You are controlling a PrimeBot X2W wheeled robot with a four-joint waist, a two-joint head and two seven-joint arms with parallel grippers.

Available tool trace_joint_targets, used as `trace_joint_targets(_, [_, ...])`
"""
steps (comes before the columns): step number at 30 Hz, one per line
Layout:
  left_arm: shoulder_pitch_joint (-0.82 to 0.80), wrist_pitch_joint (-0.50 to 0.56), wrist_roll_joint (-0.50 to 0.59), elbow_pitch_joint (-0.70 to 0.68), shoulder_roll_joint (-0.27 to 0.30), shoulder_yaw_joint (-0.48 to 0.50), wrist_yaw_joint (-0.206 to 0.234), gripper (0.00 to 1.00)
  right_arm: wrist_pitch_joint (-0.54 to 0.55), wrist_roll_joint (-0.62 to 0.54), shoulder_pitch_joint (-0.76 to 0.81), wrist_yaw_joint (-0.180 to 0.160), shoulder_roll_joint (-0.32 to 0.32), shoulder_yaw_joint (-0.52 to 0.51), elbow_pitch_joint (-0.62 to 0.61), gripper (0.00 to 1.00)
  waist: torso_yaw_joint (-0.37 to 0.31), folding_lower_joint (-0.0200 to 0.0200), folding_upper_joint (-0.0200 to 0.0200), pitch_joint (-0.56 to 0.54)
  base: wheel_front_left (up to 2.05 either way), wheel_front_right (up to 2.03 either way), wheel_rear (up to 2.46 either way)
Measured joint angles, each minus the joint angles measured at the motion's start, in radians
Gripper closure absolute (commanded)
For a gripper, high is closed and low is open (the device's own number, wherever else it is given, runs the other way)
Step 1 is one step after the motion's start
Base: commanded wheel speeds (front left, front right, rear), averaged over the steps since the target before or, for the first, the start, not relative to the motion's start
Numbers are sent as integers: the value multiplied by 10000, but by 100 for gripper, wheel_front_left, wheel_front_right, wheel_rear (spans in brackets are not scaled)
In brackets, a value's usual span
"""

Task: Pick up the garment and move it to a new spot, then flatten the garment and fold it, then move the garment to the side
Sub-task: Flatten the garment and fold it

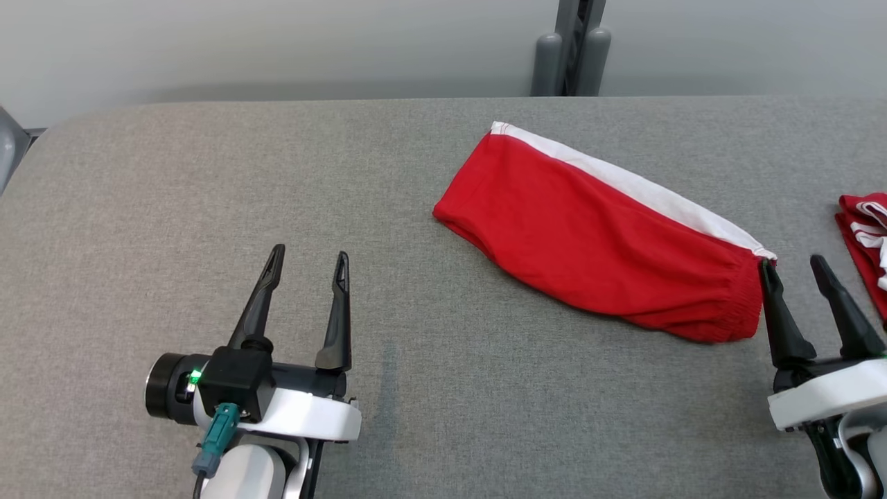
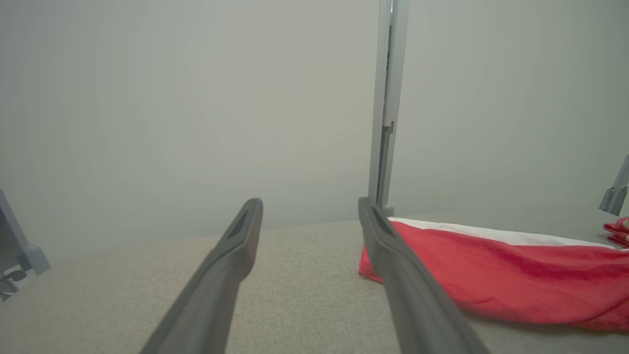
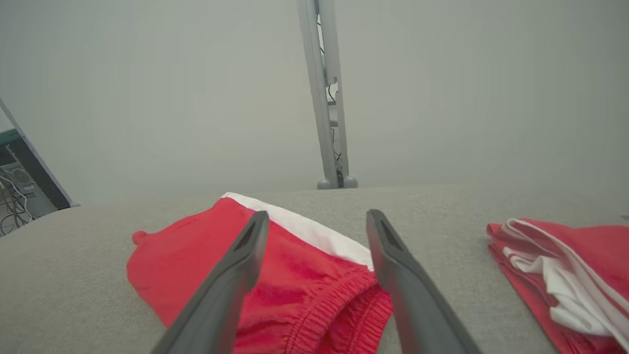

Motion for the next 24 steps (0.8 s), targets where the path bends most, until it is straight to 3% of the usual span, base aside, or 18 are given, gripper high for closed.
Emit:
trace_joint_targets(10, [-200, 0, -2, 31, -29, -362, -31, 0, 468, 1787, -605, -2, -38, 527, 1996, 0, 410, 0, 0, 409, 0, 0, 0])
trace_joint_targets(24, [-362, 0, -100, 27, -31, -593, 150, 0, 579, 2826, -1264, 0, 155, 476, 4117, 0, 978, 0, 0, 746, 0, 0, 0])
